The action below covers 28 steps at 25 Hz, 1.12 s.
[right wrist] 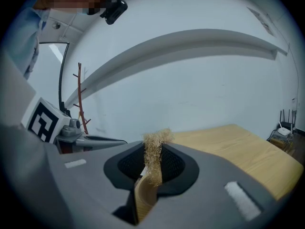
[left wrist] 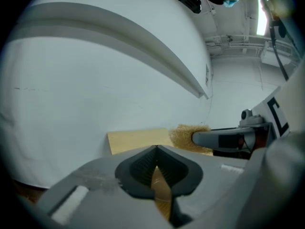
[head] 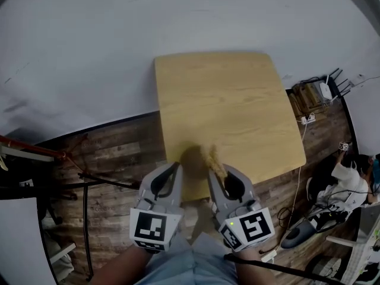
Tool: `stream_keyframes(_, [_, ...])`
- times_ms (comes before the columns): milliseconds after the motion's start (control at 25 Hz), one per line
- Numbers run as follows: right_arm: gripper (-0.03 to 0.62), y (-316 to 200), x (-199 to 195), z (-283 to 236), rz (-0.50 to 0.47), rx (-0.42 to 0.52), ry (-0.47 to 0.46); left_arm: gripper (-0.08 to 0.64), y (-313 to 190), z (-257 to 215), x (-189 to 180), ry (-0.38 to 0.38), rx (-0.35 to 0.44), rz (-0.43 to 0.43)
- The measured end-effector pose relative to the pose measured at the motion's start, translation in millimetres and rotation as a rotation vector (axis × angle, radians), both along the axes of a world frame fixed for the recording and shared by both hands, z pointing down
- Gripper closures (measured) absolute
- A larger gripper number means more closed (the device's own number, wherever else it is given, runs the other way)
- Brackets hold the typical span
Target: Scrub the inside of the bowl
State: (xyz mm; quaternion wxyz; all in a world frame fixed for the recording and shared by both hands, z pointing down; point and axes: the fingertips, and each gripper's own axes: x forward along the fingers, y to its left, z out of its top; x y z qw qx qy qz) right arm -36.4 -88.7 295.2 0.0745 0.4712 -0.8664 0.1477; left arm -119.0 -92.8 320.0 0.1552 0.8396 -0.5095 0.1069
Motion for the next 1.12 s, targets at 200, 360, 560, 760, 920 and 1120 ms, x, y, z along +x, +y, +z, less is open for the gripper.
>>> stream_keyframes(200, [0.528, -2, 1, 36, -0.027, -0.077, -0.022, 0.539, -2, 28, 4, 0.018, -0.078, -0.042])
stream_keyframes(360, [0.528, -5, -3, 57, -0.064, -0.120, -0.035, 0.519, -2, 55, 4, 0.024, -0.145, -0.062])
stream_keyframes(560, [0.528, -4, -4, 81, -0.098, -0.171, -0.038, 0.485, -5, 89, 8, 0.074, -0.238, -0.082])
stream_keyframes(760, [0.528, -9, -4, 99, -0.111, -0.211, -0.035, 0.483, -9, 113, 6, 0.097, -0.300, -0.113])
stream_keyframes(920, [0.528, -10, -8, 108, -0.132, -0.232, -0.032, 0.483, -12, 124, 7, 0.095, -0.329, -0.123])
stream_keyframes(1120, [0.528, -13, -8, 116, -0.144, -0.251, -0.027, 0.483, -12, 134, 8, 0.090, -0.360, -0.137])
